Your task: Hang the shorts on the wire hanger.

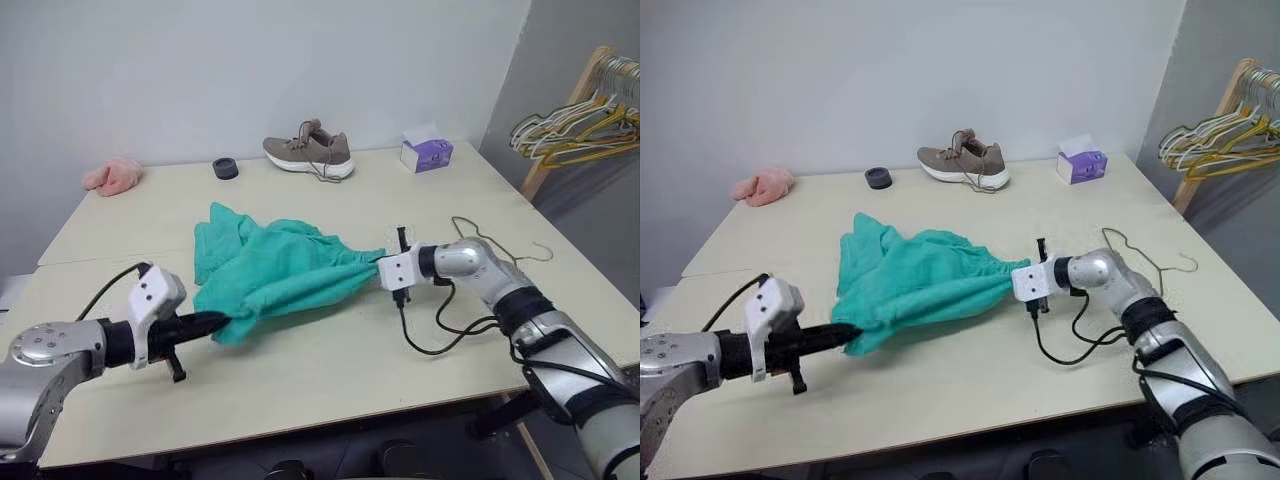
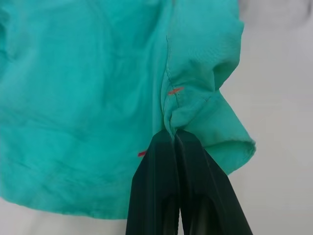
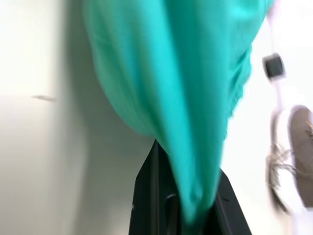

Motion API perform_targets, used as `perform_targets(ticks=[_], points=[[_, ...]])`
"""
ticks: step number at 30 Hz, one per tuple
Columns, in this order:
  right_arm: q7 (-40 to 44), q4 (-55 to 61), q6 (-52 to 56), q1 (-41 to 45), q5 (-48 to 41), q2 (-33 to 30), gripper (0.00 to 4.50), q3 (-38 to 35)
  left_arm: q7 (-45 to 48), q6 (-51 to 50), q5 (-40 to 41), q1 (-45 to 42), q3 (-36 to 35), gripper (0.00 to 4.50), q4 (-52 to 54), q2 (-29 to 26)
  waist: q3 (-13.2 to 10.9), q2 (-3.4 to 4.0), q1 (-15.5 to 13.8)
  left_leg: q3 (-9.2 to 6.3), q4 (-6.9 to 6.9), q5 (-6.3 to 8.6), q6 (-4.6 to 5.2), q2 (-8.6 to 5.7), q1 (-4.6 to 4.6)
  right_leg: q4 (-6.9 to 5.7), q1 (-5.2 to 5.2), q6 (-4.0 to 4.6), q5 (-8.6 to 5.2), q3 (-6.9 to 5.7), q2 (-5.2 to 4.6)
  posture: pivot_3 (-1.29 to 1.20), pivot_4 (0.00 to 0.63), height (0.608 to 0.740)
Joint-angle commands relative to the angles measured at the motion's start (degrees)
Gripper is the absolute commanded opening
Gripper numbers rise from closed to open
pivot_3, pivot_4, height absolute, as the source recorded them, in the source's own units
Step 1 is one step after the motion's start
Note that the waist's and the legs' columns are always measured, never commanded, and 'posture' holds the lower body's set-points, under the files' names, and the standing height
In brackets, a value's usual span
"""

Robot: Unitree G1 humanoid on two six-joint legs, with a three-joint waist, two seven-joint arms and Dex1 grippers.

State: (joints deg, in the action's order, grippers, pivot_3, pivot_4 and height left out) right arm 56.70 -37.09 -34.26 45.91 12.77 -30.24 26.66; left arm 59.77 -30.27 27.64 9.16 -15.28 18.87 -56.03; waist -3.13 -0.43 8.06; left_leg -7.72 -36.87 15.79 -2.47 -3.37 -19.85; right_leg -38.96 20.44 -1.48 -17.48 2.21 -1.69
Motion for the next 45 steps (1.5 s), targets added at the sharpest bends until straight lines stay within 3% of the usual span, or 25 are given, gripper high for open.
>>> perform_targets(ticks=[1,5,9,12,15,18,22,25,30,32,34,36,40,42,45], points=[[15.6,21.5,15.3,-4.7,-15.7,-8.1,0.03,-4.0,5.3,4.7,-2.5,-1.1,0.0,0.00,-1.9,-4.3,0.0,0.01,-0.3,-0.03,-0.01,0.00,0.00,0.02,-0.06,0.00,0.04,0.00,0.00,-0.04,0.00,-0.14,0.000,0.740],[23.9,43.2,38.7,-9.9,-30.7,-18.3,0.03,-7.3,11.2,0.5,3.9,-4.9,-2.1,0.00,-1.8,-7.8,-0.1,0.17,-0.6,0.00,-0.03,0.07,0.09,0.02,-0.13,0.01,0.06,-0.10,-0.06,-0.06,-0.02,-0.15,0.000,0.740],[24.6,58.9,59.8,-12.4,-45.9,-25.9,0.03,-11.9,17.8,-3.7,8.1,-6.6,-4.9,0.00,-2.7,-13.2,-0.2,0.19,-0.2,0.04,0.01,0.11,0.09,0.08,-0.05,0.01,0.06,-0.32,-0.22,-0.08,-0.02,-0.16,0.000,0.740],[21.0,61.0,69.9,-10.8,-52.1,-25.1,0.03,-14.1,18.1,-3.8,8.0,-10.3,-3.4,0.00,-6.1,-13.9,-0.2,0.23,0.1,0.09,0.04,0.13,0.08,0.12,-0.02,0.00,0.07,-0.31,-0.24,-0.07,-0.01,-0.16,0.000,0.740],[15.6,51.1,71.8,-5.0,-47.2,-18.1,0.03,-12.2,14.5,-0.4,3.1,-18.8,3.6,0.00,-13.0,-9.5,-0.2,0.32,0.2,0.15,0.00,0.12,0.08,0.12,0.08,-0.03,0.02,-0.41,-0.14,-0.04,-0.01,-0.16,0.000,0.740],[12.1,30.1,60.9,3.9,-33.6,-11.3,0.03,-7.3,9.9,6.3,-4.8,-31.0,11.1,0.00,-24.4,-1.7,-0.2,0.32,-0.1,0.15,-0.13,0.06,0.14,0.05,0.15,0.00,0.03,-0.59,0.05,0.02,-0.01,-0.15,0.000,0.740],[-1.8,-8.9,35.0,23.6,-13.7,0.0,0.03,-0.7,-4.2,23.1,-20.2,-55.8,18.1,0.00,-55.6,9.1,-0.5,-0.09,-0.3,0.12,-0.27,-0.22,0.25,-0.10,0.25,0.06,0.04,-0.61,0.47,-0.05,0.05,-0.15,0.000,0.740],[-18.4,-27.3,24.3,36.7,-4.4,6.5,0.03,1.2,-20.5,33.0,-28.7,-74.2,20.4,0.00,-77.1,12.4,-0.3,-0.48,0.9,0.05,-0.20,-0.68,-0.33,-0.08,-1.08,-0.05,1.33,-0.20,1.15,0.08,0.03,-0.14,0.000,0.740],[-42.5,-37.3,14.1,53.4,5.7,9.7,0.03,1.5,-40.4,41.6,-37.4,-97.6,22.1,0.00,-91.5,10.7,-0.3,-0.57,3.9,0.29,-0.26,-0.89,-0.64,-0.09,-3.62,-0.25,4.06,-0.16,1.19,0.33,-0.11,-0.14,0.000,0.740],[-49.0,-37.5,9.3,57.4,9.3,8.6,0.03,2.0,-43.3,46.7,-42.4,-104.3,24.8,0.00,-92.0,8.7,-0.3,-0.56,4.9,0.38,-0.01,-0.89,-0.65,-0.09,-4.18,-0.37,4.87,-0.17,1.19,0.39,-0.16,-0.14,0.000,0.740],[-55.7,-36.9,3.7,59.0,13.2,6.4,0.03,2.9,-45.0,53.0,-49.1,-108.5,29.4,0.00,-90.9,6.0,-0.3,-0.56,5.3,0.37,0.10,-0.88,-0.63,-0.09,-4.21,-0.37,5.06,-0.20,1.14,0.40,-0.16,-0.13,0.000,0.740],[-59.7,-35.5,-2.3,57.1,15.9,4.4,0.03,3.3,-46.7,59.5,-56.3,-109.7,34.4,0.00,-88.5,2.0,-0.2,-0.53,5.5,0.37,0.29,-0.86,-0.61,-0.09,-4.17,-0.29,5.11,-0.21,1.05,0.44,-0.16,-0.12,0.000,0.740],[-57.1,-32.8,-11.5,45.7,16.9,3.9,0.03,3.3,-45.5,67.3,-62.4,-102.1,38.5,0.00,-84.3,-5.1,-0.1,-0.36,5.4,0.61,0.98,-0.86,-0.60,-0.14,-3.69,-0.11,4.95,-0.22,1.03,0.63,-0.25,-0.10,0.000,0.740],[-52.6,-30.1,-14.9,33.7,17.1,5.3,0.03,5.2,-39.8,69.7,-57.8,-88.5,36.2,0.00,-82.3,-8.3,-0.1,-0.33,5.2,0.69,0.86,-0.95,-0.39,-0.26,-3.25,-0.51,4.47,-0.22,1.04,0.69,-0.33,-0.09,0.000,0.740],[-45.3,-24.6,-16.4,21.4,16.5,6.3,0.03,6.4,-28.8,67.2,-45.5,-67.6,29.8,0.00,-75.3,-9.9,-0.2,-0.18,4.8,0.97,0.87,-0.88,0.14,-0.32,-0.92,-0.84,2.32,-0.32,0.97,0.76,-0.33,-0.09,0.000,0.740]])
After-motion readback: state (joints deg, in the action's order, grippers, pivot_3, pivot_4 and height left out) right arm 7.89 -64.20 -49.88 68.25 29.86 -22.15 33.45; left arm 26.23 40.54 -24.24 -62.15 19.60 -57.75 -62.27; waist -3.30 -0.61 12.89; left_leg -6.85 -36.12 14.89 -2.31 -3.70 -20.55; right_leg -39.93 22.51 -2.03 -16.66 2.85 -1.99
